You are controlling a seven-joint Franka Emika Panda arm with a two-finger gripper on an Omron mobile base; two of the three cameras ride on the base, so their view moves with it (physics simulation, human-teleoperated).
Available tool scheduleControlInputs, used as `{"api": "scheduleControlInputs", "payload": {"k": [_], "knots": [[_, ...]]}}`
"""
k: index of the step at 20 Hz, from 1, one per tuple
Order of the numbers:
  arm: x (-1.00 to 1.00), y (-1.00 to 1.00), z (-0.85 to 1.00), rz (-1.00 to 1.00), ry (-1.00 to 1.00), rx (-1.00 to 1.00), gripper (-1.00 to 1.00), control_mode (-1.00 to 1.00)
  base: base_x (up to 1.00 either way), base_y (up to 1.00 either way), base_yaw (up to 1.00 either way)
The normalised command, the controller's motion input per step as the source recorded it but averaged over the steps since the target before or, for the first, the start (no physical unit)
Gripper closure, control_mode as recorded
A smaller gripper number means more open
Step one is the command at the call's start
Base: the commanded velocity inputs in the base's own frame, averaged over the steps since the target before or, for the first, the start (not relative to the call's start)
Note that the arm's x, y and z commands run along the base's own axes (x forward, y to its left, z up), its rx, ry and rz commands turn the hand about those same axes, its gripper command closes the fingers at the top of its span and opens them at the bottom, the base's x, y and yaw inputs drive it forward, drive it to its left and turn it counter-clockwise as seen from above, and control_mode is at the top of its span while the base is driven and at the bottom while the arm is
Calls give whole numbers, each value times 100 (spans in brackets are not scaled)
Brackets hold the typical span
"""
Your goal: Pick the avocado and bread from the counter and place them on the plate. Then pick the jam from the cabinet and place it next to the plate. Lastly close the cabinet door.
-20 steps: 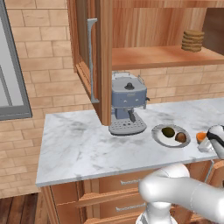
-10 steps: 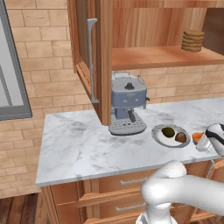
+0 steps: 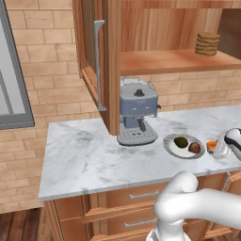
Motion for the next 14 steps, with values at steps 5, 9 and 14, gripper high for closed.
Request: {"api": "scheduleControlInputs", "payload": {"k": [5,9,14], "knots": [[0,-2,-4,7,0,0,-100,-100,0,0,0],[0,-4,0,7,0,1,-100,-100,0,0,0],[0,0,0,3,0,0,-100,-100,0,0,0]]}}
